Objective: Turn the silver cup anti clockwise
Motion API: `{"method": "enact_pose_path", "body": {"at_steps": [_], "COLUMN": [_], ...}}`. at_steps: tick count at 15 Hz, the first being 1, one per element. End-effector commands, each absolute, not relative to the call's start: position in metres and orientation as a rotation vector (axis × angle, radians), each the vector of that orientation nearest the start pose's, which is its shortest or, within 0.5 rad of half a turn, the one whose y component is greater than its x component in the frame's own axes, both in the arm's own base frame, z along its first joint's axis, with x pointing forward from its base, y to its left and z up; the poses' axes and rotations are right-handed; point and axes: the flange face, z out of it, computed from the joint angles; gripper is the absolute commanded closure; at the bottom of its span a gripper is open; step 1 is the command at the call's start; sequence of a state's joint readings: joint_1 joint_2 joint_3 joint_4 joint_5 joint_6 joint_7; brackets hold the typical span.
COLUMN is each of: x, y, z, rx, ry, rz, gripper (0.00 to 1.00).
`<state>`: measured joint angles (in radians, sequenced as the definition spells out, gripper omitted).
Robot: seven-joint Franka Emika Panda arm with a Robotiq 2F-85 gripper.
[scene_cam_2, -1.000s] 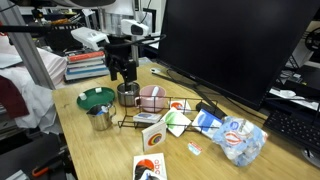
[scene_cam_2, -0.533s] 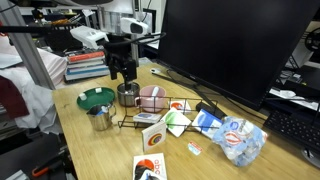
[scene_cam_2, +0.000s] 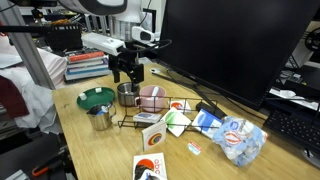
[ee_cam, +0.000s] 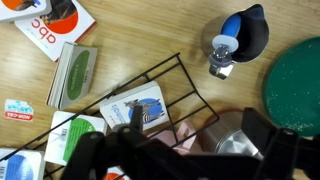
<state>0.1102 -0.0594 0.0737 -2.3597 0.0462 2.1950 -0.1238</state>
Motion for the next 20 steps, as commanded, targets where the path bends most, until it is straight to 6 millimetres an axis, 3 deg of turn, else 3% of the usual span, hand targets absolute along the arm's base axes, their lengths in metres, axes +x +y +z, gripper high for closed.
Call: {"method": "enact_pose_path", "body": {"at_steps": [1,4,8,11,12,20], "x": [0.493,0.500,0.489,0.480,0.481,0.480], "y": [0.095,0.103,0.114,0.121,0.119,0.122], "z": [0.321,0.296,0.271,0.266,0.264,0.260], "rx": [-3.020,-2.982,-2.939,-2.901,-2.928,-2.912], "ry": [-0.544,-0.499,-0.385,-0.303,-0.358,-0.315], "rz": [0.269,0.347,0.500,0.536,0.511,0.516], "gripper": [0.00,0.00,0.00,0.00,0.00,0.00]}}
